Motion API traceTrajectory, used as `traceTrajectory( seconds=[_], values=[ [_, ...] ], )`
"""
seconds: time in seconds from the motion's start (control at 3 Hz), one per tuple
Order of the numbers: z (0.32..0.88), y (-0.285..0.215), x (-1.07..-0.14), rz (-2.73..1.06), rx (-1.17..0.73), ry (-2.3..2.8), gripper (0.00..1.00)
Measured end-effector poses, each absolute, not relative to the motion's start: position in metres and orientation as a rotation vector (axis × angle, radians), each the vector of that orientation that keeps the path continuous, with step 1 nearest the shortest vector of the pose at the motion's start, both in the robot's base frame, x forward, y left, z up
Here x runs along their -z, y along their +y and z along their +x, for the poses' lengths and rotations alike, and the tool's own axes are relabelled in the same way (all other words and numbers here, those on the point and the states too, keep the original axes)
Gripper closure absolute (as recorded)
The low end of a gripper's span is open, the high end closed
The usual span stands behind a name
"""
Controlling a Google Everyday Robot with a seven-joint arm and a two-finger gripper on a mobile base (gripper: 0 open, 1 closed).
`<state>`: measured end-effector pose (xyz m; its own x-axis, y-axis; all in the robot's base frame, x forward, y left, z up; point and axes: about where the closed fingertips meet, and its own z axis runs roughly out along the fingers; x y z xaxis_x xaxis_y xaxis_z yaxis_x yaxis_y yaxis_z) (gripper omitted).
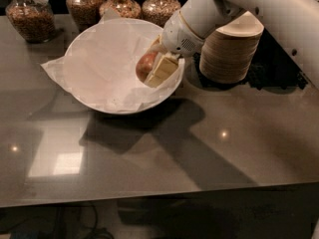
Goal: Pick apple from white bowl
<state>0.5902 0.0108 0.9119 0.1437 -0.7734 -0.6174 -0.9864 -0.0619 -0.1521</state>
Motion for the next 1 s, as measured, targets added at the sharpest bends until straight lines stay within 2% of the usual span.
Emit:
traceTrajectory(
  seconds=[0.67, 1.0],
  values=[
    [0.553, -0.002, -0.993, -1.877, -0.453, 1.498, 1.00],
    [0.553, -0.002, -0.993, -1.877, -0.453, 1.498, 1.00]
  ],
)
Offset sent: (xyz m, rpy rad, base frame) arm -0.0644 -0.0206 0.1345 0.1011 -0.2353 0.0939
